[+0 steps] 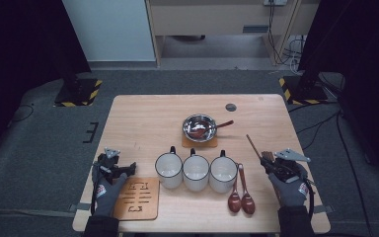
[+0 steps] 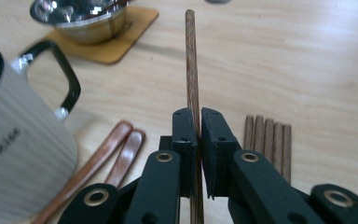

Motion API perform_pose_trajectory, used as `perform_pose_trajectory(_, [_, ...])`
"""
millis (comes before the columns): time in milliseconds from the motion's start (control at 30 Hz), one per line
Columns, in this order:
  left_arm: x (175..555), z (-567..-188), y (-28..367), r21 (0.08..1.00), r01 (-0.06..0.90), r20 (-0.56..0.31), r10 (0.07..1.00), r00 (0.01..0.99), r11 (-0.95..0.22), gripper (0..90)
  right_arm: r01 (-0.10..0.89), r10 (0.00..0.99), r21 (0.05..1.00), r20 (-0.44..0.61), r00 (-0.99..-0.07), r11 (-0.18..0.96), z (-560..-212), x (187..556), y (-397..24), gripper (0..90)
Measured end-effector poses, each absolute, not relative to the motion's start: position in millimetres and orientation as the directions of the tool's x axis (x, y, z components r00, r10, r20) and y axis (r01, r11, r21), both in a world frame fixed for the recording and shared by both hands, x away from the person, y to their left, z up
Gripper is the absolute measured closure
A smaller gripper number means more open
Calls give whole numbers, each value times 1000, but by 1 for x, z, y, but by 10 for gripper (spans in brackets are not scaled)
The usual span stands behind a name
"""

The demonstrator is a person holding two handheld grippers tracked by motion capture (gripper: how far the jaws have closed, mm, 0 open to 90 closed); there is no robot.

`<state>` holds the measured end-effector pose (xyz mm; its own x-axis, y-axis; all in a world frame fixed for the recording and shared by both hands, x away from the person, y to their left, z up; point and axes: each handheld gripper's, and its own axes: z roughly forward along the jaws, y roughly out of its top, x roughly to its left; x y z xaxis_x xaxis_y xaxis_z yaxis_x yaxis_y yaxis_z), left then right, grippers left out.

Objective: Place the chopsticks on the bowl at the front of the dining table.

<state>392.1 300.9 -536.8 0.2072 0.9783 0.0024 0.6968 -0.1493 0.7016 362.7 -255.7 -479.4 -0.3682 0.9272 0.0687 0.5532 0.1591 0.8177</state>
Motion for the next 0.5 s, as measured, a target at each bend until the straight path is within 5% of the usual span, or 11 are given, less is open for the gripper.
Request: perform_pose_trajectory(500, [392, -537, 301, 701, 697, 2, 978, 209, -151, 4, 508, 934, 854, 84, -347, 111, -448, 382, -252, 846])
